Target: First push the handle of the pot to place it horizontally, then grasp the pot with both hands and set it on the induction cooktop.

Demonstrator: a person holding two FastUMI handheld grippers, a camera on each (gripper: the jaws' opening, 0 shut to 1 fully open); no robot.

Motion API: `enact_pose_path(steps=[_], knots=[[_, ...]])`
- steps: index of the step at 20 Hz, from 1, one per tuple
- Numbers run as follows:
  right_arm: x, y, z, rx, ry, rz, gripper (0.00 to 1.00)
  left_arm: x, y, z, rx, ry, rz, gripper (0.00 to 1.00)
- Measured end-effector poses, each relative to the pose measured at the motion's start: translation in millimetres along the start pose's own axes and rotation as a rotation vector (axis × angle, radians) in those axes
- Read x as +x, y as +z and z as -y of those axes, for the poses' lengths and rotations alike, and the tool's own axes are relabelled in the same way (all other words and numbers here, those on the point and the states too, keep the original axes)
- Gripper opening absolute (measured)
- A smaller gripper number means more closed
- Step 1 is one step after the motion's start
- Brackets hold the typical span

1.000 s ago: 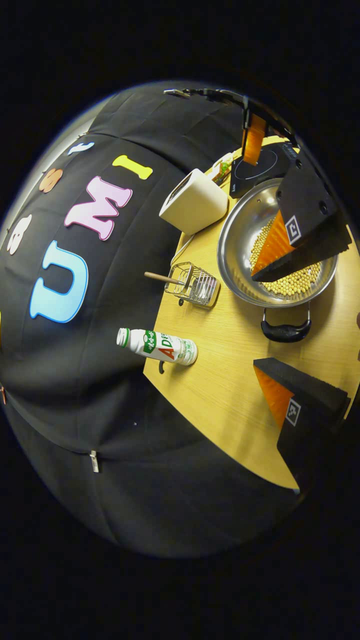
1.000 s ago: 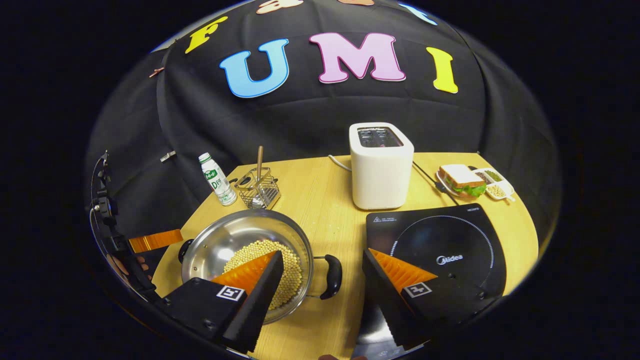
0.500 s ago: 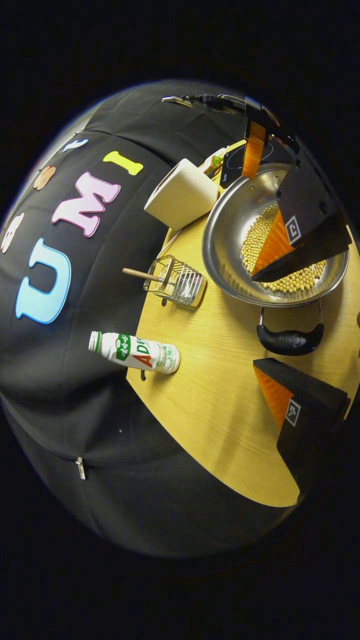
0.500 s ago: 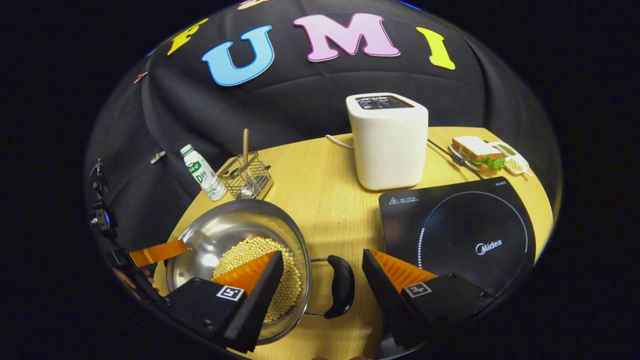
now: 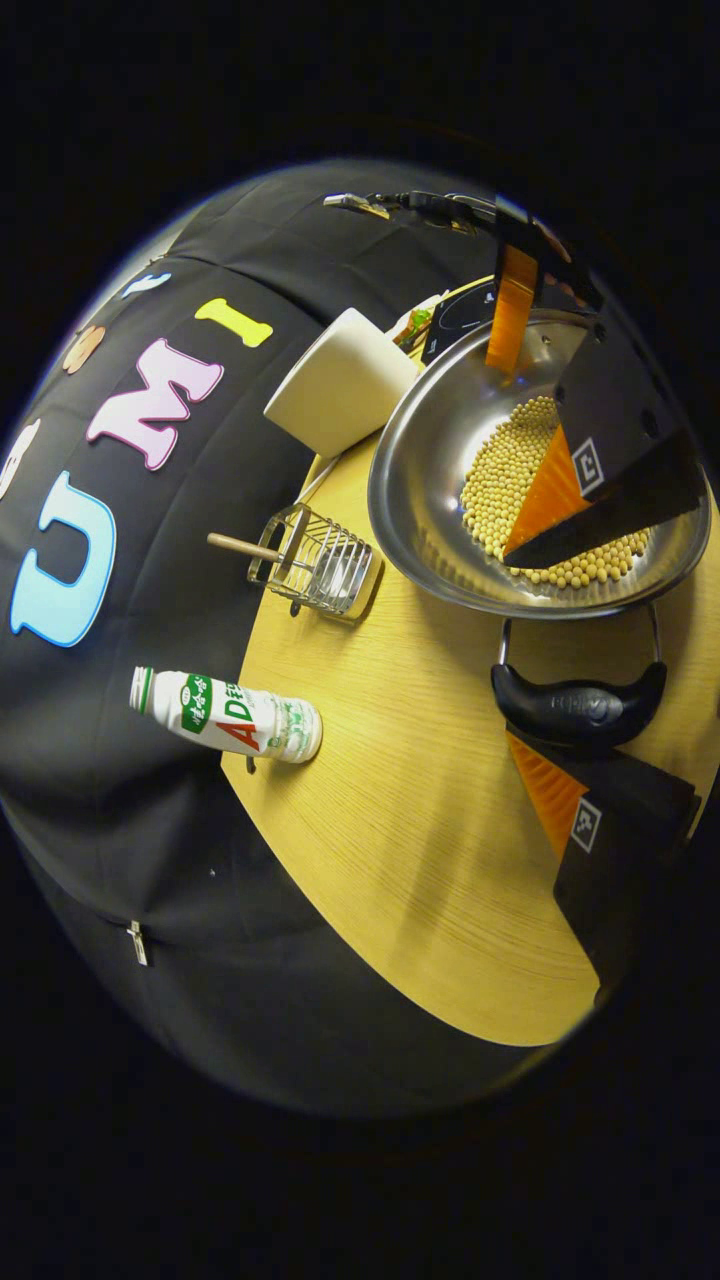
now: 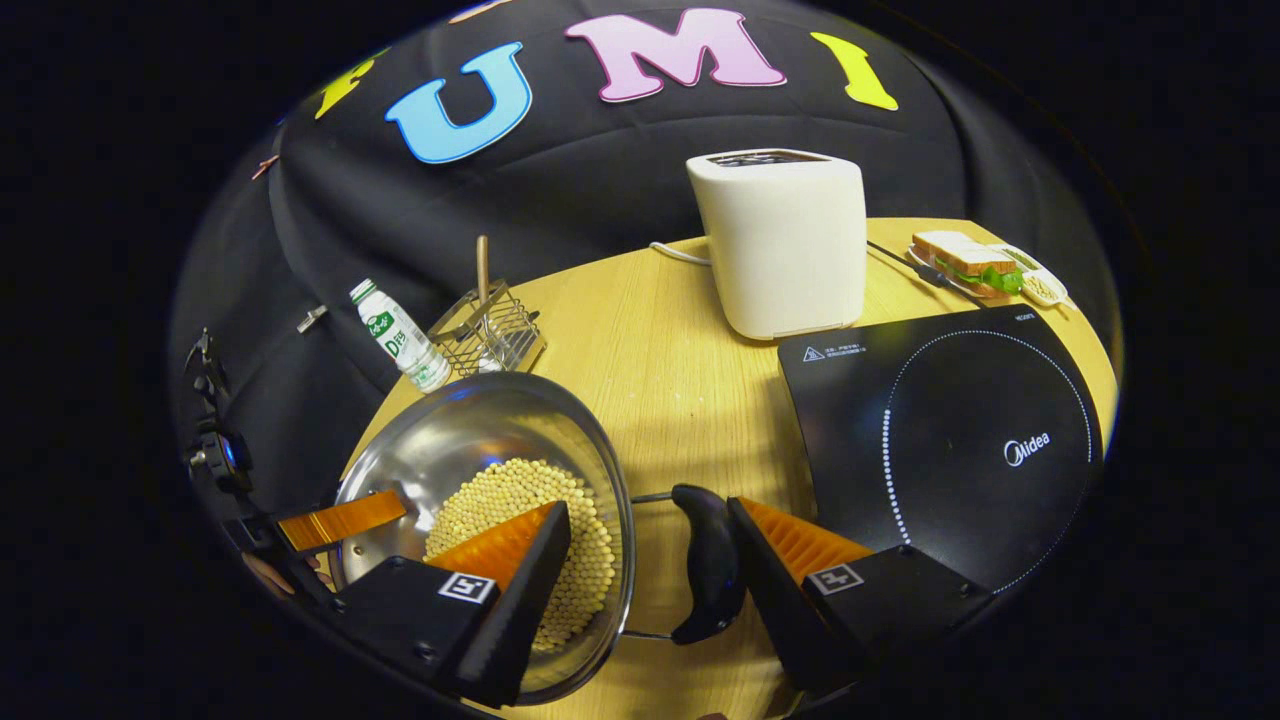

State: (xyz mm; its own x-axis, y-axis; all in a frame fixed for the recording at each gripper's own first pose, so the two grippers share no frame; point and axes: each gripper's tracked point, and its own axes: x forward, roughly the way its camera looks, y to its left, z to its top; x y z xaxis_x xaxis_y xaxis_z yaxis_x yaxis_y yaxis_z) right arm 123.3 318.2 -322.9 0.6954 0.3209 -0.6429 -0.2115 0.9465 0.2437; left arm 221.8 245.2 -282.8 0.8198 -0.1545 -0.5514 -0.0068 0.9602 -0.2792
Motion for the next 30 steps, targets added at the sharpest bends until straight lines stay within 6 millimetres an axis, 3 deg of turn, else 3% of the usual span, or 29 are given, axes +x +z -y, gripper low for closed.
enact_pose_path(steps=[5, 6, 7, 10, 12, 14, 16, 20, 25, 26, 27, 30], knots=[[6, -6, 6, -0.024, -0.035, -0.009, 0.91, 4, -5, -3, 0.007, 0.009, -0.021, 0.80], [6, -6, 5, -0.005, -0.033, -0.013, 0.79, 5, -8, -5, 0.016, 0.016, -0.027, 0.75], [4, -6, 4, 0.004, -0.031, -0.017, 0.83, 5, -9, -7, 0.029, 0.025, -0.034, 0.72], [9, -8, 11, -0.040, -0.061, -0.009, 0.83, 4, -10, -12, 0.045, 0.040, -0.038, 0.69], [7, -9, 12, -0.050, -0.065, -0.009, 0.59, 3, -10, -13, 0.040, 0.040, -0.041, 0.67], [9, -10, 12, -0.068, -0.073, -0.011, 0.66, 4, -10, -16, 0.049, 0.050, -0.048, 0.68], [7, -11, 14, -0.068, -0.090, -0.020, 0.67, 3, -11, -17, 0.046, 0.056, -0.050, 0.67], [9, -11, 8, -0.028, -0.068, -0.038, 0.58, 1, -14, -18, 0.010, 0.065, -0.050, 0.65], [8, -14, 6, -0.066, -0.057, -0.030, 0.59, -5, -16, -19, -0.022, 0.083, -0.040, 0.62], [7, -14, 5, -0.077, -0.054, -0.027, 0.55, -8, -19, -20, -0.032, 0.088, -0.042, 0.61], [7, -16, 5, -0.084, -0.052, -0.030, 0.59, -10, -19, -20, -0.036, 0.092, -0.039, 0.61], [1, -15, 2, -0.078, -0.041, -0.033, 0.59, -17, -17, -19, -0.030, 0.104, -0.032, 0.60]])
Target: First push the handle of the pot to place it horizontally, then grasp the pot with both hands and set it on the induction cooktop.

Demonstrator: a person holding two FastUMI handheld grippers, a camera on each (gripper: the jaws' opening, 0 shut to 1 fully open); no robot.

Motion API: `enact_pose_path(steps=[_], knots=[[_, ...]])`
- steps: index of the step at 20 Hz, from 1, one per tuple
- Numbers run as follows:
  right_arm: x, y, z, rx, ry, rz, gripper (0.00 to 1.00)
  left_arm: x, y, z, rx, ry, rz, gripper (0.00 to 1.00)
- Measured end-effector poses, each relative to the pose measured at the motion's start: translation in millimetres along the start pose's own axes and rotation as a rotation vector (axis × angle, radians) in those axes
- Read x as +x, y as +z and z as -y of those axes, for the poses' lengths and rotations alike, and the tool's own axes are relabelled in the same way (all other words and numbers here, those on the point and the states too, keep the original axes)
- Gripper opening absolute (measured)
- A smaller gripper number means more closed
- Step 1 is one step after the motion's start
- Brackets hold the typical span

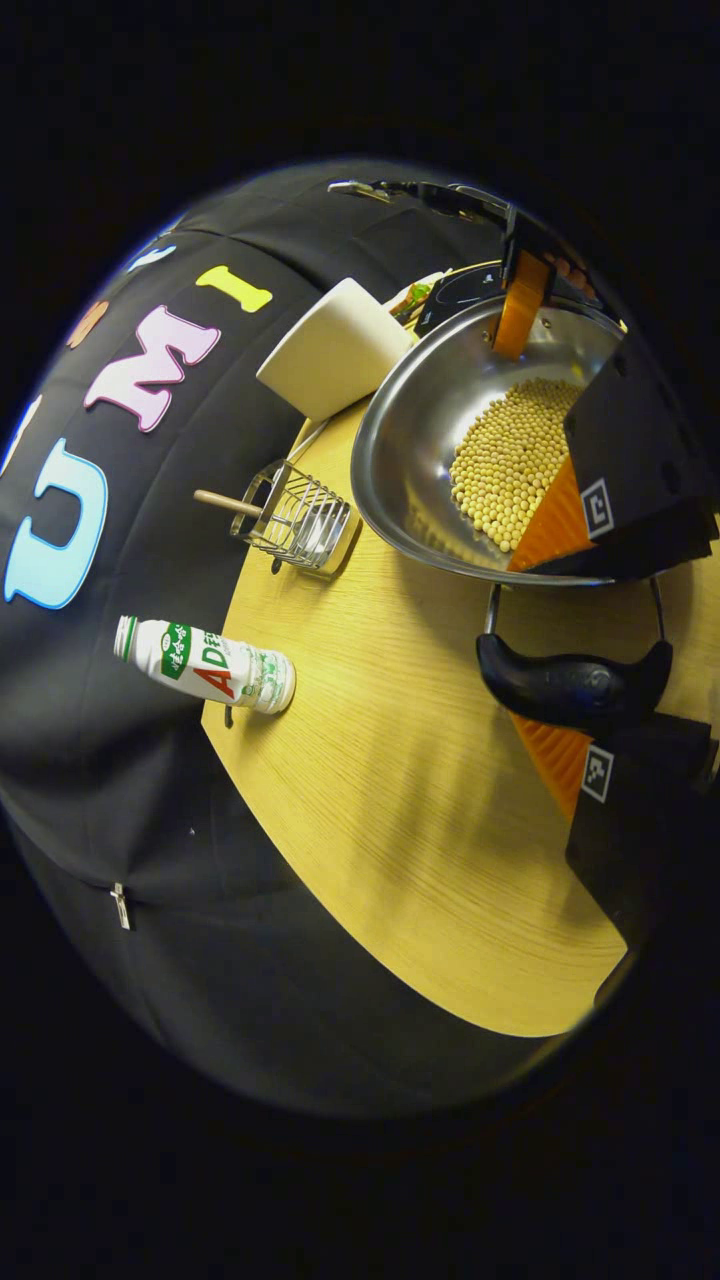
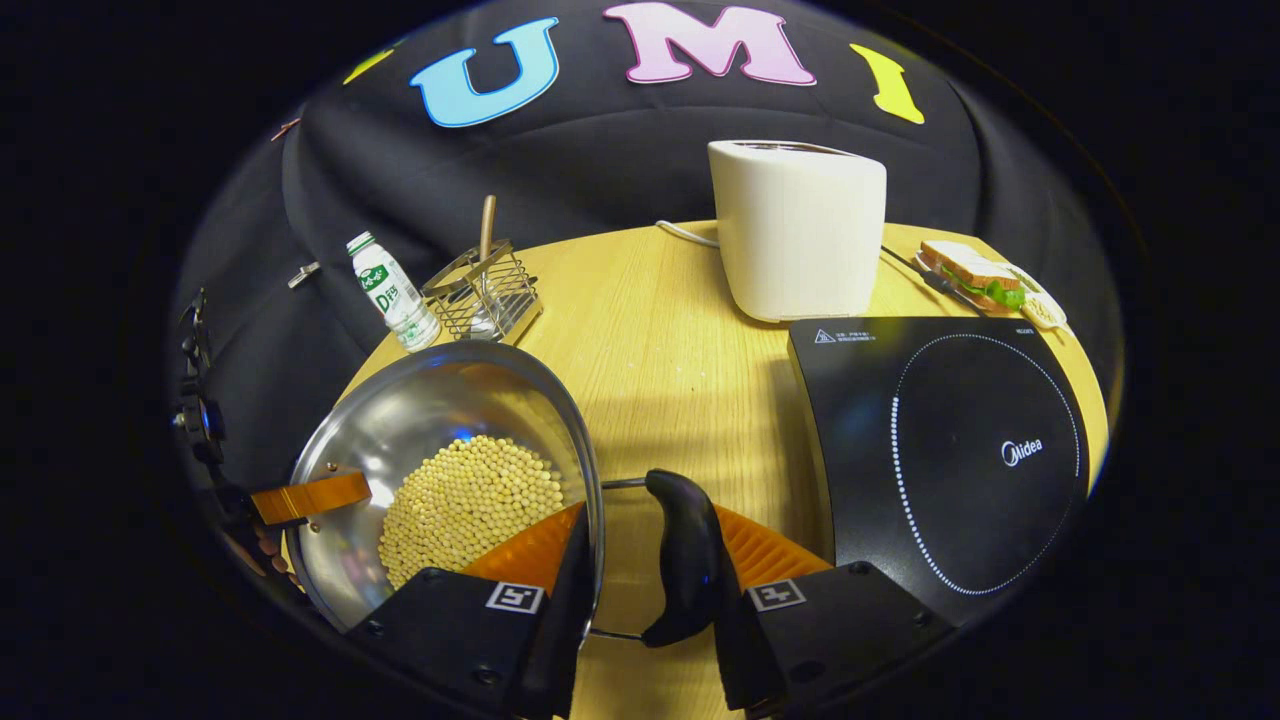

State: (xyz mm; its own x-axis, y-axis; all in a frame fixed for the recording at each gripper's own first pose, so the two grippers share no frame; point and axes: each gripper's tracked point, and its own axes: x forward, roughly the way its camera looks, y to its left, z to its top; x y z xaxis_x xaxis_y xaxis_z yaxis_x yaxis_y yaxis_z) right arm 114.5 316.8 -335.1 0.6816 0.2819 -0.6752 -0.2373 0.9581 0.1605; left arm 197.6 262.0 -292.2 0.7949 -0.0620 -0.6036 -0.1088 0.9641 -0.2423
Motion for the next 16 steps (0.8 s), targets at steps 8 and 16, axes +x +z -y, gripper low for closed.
enact_pose_path(steps=[8, 16], knots=[[-25, 30, 7, -0.009, 0.028, 0.041, 0.59, -29, 21, 24, 0.008, 0.017, 0.056, 0.60], [-54, 66, 64, -0.002, 0.022, 0.083, 0.59, -36, 35, 95, 0.026, -0.006, 0.087, 0.60]])
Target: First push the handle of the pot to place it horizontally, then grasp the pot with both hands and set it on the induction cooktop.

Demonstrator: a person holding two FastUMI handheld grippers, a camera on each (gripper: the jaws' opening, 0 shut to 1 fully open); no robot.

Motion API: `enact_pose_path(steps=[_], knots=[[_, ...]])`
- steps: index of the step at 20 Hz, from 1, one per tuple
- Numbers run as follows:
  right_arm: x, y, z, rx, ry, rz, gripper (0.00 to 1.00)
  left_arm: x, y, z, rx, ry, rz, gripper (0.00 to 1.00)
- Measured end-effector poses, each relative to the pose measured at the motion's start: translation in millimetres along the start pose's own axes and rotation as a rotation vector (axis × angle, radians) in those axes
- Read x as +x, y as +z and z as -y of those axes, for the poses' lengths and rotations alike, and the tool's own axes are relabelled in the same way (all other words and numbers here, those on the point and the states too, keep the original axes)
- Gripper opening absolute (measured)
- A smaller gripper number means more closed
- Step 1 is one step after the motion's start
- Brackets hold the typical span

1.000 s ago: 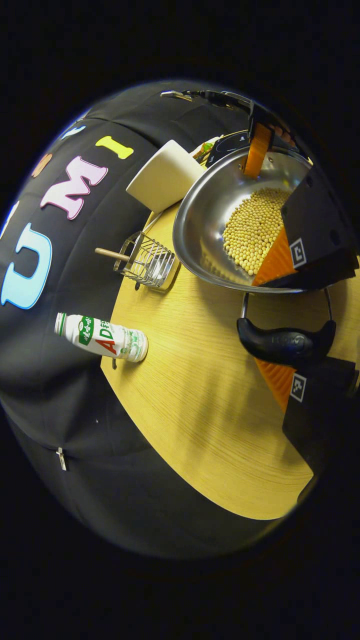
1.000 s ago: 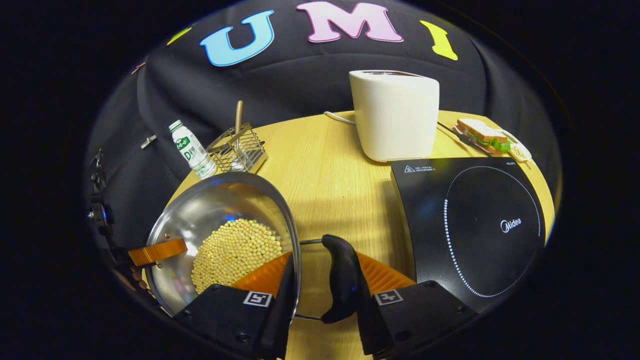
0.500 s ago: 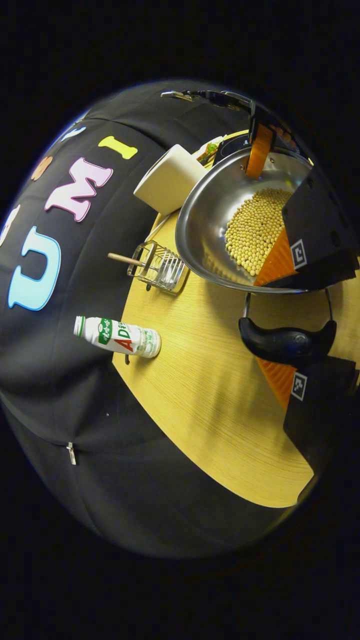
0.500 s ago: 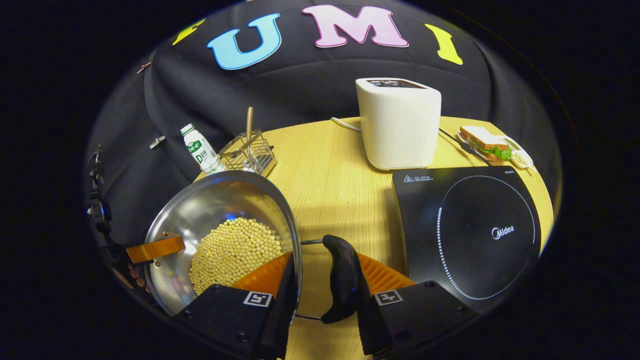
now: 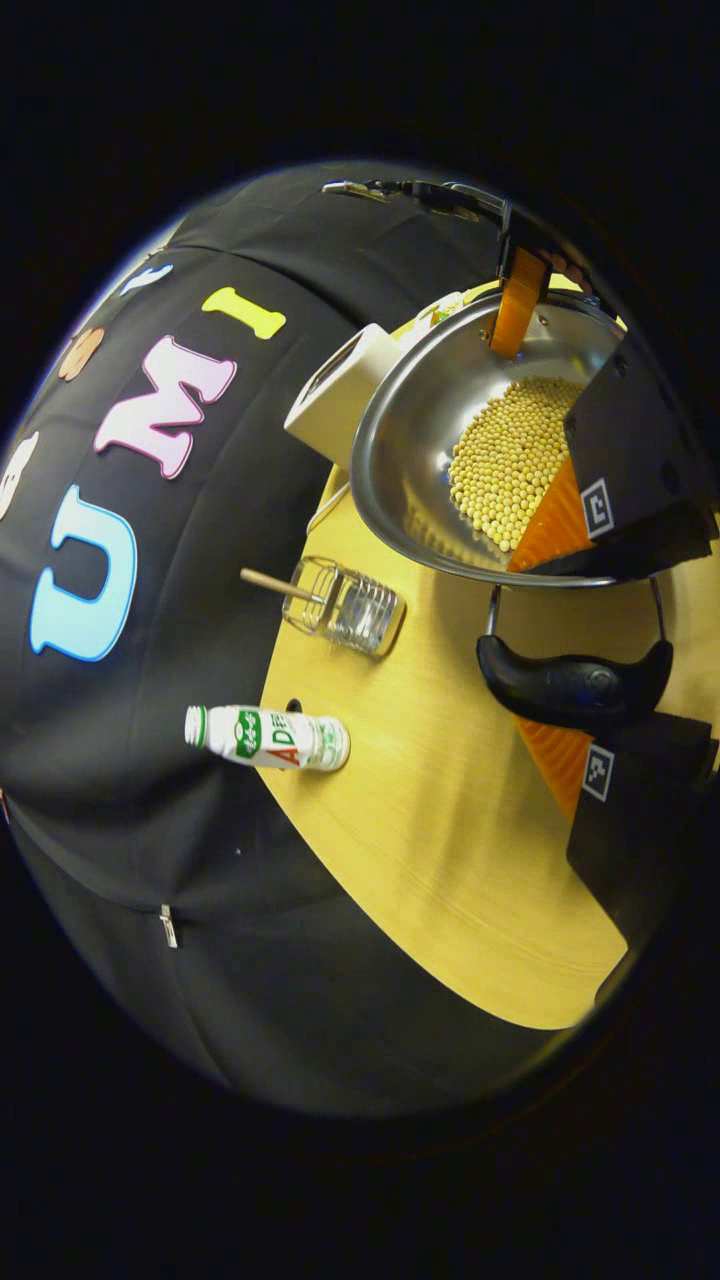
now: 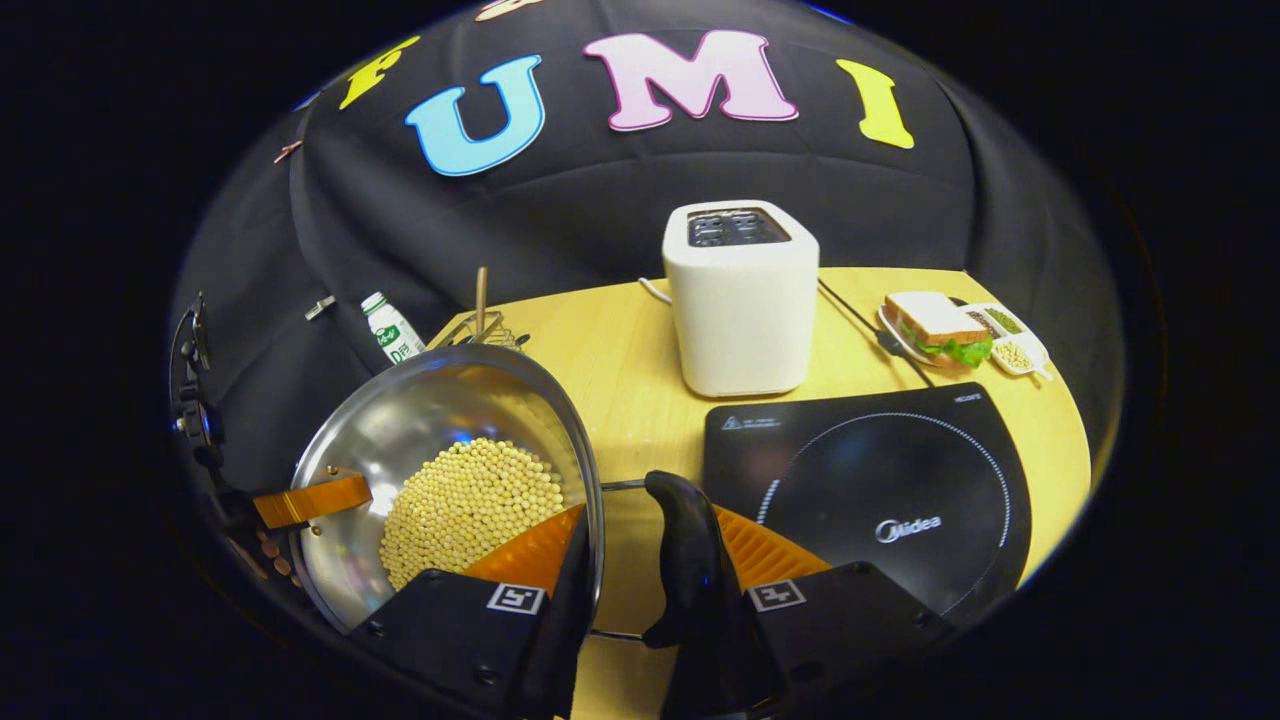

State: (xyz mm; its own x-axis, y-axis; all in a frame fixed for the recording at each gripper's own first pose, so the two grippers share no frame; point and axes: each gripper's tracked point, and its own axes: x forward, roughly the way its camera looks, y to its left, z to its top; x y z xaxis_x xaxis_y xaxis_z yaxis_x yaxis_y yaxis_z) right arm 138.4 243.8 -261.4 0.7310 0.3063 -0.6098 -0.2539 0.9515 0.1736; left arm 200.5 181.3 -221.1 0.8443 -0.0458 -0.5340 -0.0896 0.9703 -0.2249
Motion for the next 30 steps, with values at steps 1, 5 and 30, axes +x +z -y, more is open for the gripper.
enact_pose_path(steps=[1, 5, 30], knots=[[-3, 3, 9, 0.006, -0.005, 0.003, 0.58, 1, 1, 10, 0.003, -0.005, 0.001, 0.60], [-16, 11, 44, 0.024, -0.021, 0.015, 0.54, 5, 1, 50, 0.020, -0.025, 0.002, 0.60], [-45, 7, 220, 0.127, -0.144, 0.012, 0.58, 62, -45, 218, 0.084, -0.135, -0.092, 0.60]])
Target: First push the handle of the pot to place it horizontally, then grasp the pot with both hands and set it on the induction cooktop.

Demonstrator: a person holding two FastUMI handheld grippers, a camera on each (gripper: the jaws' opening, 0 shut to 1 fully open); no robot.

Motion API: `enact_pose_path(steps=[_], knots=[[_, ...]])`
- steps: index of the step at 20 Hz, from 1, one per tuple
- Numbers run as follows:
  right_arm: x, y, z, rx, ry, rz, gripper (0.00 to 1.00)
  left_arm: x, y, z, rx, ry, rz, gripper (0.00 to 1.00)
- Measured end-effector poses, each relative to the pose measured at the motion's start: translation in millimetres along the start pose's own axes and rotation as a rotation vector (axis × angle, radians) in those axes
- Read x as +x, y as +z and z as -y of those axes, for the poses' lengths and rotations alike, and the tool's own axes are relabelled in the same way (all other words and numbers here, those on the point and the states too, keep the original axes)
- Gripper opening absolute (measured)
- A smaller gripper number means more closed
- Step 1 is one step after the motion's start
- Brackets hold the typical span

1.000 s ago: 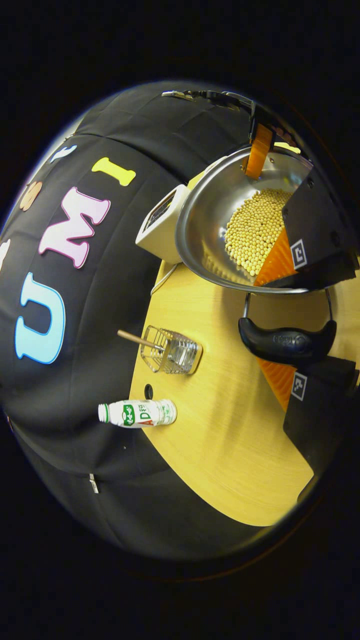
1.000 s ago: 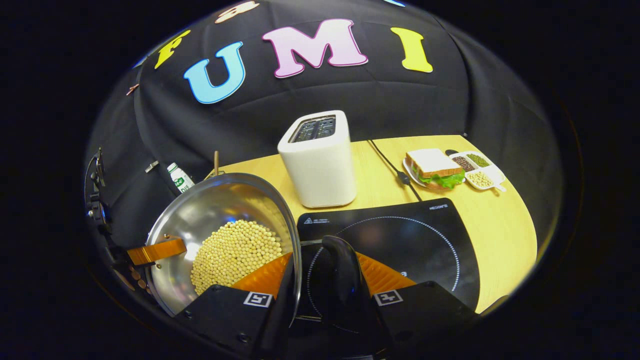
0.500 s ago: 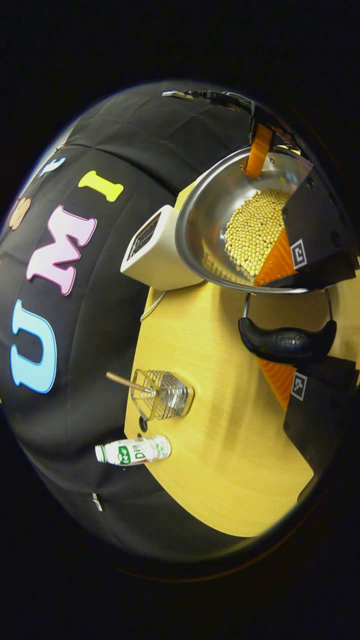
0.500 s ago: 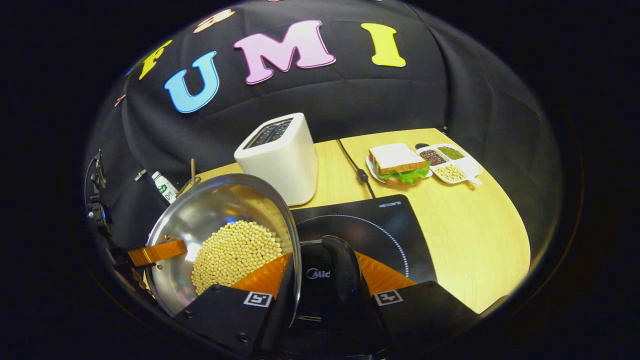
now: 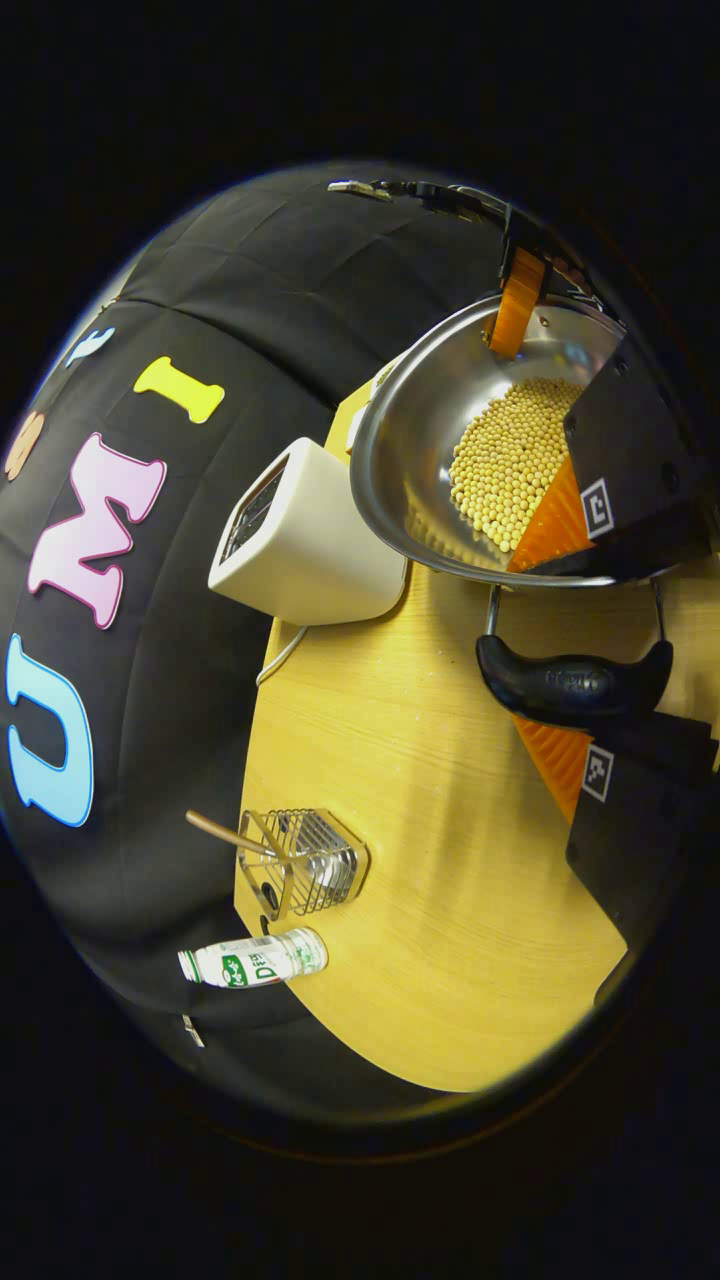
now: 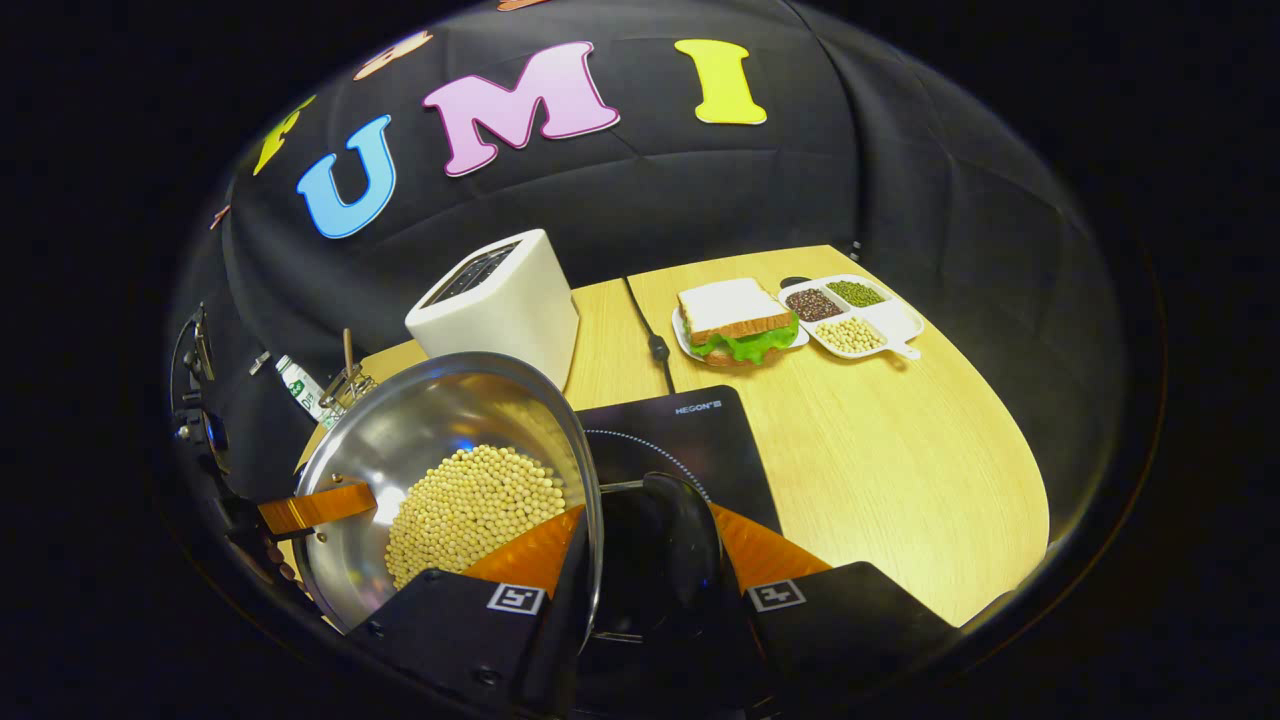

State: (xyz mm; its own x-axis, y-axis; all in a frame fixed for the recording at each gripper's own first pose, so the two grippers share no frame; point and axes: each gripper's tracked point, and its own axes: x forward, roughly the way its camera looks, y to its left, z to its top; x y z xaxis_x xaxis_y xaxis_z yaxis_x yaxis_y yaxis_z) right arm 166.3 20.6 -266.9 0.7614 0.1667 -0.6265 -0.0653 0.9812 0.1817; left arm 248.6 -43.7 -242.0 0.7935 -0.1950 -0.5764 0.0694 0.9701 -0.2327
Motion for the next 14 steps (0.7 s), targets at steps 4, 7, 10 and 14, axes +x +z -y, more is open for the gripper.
enact_pose_path(steps=[4, 7, 10, 14], knots=[[1, 5, 19, 0.011, -0.010, 0.001, 0.58, 7, -1, 19, 0.006, -0.009, -0.003, 0.60], [0, 10, 34, 0.023, -0.018, 0.007, 0.58, 13, -1, 34, 0.011, -0.017, -0.001, 0.60], [-2, 13, 46, 0.036, -0.024, 0.012, 0.58, 16, -1, 47, 0.020, -0.021, 0.001, 0.60], [-4, 16, 55, 0.051, -0.021, 0.024, 0.58, 17, 1, 57, 0.030, -0.025, 0.020, 0.60]])
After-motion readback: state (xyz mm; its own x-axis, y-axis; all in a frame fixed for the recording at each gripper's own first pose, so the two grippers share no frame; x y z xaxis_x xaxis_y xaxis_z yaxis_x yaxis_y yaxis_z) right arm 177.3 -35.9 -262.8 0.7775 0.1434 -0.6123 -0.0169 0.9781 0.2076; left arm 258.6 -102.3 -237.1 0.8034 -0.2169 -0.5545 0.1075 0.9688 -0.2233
